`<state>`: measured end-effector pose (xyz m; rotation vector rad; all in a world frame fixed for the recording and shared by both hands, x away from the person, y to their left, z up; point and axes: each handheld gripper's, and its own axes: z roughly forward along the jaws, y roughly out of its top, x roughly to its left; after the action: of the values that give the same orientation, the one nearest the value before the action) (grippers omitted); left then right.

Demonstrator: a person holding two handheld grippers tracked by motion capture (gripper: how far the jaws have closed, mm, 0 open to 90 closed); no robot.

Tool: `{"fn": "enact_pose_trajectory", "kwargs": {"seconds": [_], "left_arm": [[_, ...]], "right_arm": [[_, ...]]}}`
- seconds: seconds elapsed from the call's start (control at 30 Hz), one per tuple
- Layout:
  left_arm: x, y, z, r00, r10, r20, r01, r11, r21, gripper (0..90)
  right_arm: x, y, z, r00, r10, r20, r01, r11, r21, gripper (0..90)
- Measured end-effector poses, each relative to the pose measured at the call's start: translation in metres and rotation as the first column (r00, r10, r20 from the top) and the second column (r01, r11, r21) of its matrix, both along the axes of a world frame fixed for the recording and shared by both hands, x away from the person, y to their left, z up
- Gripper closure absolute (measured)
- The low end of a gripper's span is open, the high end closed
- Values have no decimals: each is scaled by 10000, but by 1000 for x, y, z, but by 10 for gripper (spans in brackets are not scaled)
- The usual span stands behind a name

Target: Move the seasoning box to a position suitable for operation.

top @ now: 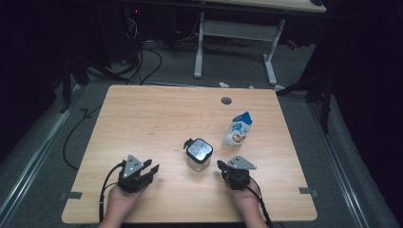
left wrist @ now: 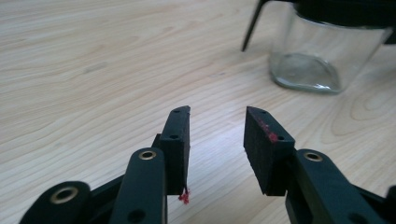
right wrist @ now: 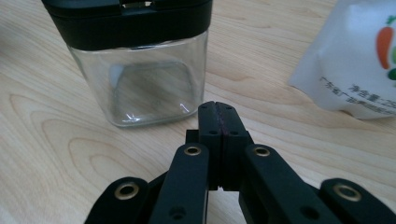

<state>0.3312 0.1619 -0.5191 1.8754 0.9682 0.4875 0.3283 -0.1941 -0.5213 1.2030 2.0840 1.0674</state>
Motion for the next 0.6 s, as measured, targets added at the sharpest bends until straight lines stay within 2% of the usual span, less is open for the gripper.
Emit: {"fn": "enact_pose_trajectory", "kwargs": {"seconds": [0.1, 0.2, 0.4, 0.53, 0.6], "left_arm": [[-1, 9, 2, 9999, -91, -105, 89, 9999, -126, 601], [-1, 16, -1, 9997, 148, -211, -152, 9996, -217, 584], [-2, 16, 1, 9997, 62, -223, -67, 9997, -224, 595], [-3, 14, -1, 9996, 11, -282, -16, 9998, -178, 618], [-4, 13, -1, 9999, 97, -142, -98, 9999, -62, 627]], "right_arm": [[3, 8, -1, 9999, -83, -109, 82, 9999, -92, 896], [7, 14, -1, 9997, -192, -162, 189, 9997, -181, 895], [14, 17, -2, 9990, -284, -347, 276, 9994, -227, 895], [20, 20, 0, 9991, -298, -307, 291, 9993, -228, 894], [24, 22, 2, 9991, -316, -291, 311, 9994, -162, 894]]}}
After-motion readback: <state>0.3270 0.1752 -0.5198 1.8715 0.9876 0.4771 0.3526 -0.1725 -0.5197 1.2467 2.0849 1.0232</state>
